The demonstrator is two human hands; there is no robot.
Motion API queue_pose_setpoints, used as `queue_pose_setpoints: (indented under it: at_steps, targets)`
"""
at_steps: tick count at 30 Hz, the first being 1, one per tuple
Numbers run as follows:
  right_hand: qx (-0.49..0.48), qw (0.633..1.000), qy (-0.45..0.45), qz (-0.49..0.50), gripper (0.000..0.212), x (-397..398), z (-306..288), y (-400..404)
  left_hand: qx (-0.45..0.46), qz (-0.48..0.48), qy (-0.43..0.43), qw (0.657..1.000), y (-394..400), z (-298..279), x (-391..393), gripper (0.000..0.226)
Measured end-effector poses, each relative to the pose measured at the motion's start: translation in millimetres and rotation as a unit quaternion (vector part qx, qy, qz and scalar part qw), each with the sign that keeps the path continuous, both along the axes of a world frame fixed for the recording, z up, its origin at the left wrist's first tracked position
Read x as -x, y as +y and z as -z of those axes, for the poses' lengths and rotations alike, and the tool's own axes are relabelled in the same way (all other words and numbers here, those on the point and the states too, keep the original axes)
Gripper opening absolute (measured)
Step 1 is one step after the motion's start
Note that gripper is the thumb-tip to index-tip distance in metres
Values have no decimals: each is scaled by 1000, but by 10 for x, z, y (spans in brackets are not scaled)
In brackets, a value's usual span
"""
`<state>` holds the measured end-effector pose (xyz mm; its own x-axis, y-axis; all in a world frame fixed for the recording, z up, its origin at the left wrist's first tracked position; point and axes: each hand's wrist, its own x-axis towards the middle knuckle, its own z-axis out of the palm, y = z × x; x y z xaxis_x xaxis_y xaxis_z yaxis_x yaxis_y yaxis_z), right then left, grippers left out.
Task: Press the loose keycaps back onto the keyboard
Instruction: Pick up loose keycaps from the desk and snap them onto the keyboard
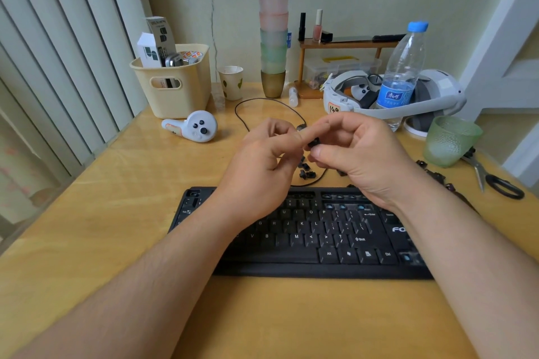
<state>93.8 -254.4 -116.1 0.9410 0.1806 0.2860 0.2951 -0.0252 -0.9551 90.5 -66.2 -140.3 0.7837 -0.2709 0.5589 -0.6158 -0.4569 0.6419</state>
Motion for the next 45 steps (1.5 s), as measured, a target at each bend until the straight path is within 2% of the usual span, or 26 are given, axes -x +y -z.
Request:
queue_pose_setpoints:
  at_steps: [6, 8, 11, 15, 20, 25, 28, 31, 35, 38, 41, 45]
  targets:
    - [9, 1000, -22, 4, 26, 0, -22, -43, -16, -22, -5, 1000, 27, -39, 14, 64]
    - [10, 999, -34, 10, 26, -7, -26, -61, 11, -38, 5, 999, 40, -54, 10, 56]
    - [15, 998, -53, 7, 27, -17, -30, -81, 40, -52, 15, 998, 59, -66, 6, 31]
    - [82, 992, -89, 22, 26, -17, -19, -92, 51, -52, 42, 996, 47, -92, 38, 13]
    - [164, 976, -126, 70, 20, -21, 28, -58, 72, -58, 76, 993, 39, -119, 35, 12]
    - [256, 946, -172, 100, 18, 33, 32, 10, 51, -50, 102, 992, 78, -150, 58, 15]
    - [275, 945, -137, 110, 16, 26, 16, -8, 34, -45, 152, 987, 265, -253, 5, 17]
    - [322, 939, -75, 93, 13, -4, 29, -59, 44, -98, 211, 972, 609, -397, -139, 22]
    - [343, 936, -32, 75, 13, -47, 69, -58, -93, -128, 298, 941, 1007, -481, -272, 23]
    - [346, 936, -17, 63, 13, -63, 99, -28, -142, -108, 322, 930, 1091, -360, -262, 15]
    - [356, 932, -9, 65, 13, -69, 119, -18, -102, -77, 339, 932, 1090, -128, -238, 6]
    - [379, 922, 4, 74, 11, -76, 133, -31, -55, -74, 325, 941, 1051, 49, -223, 7]
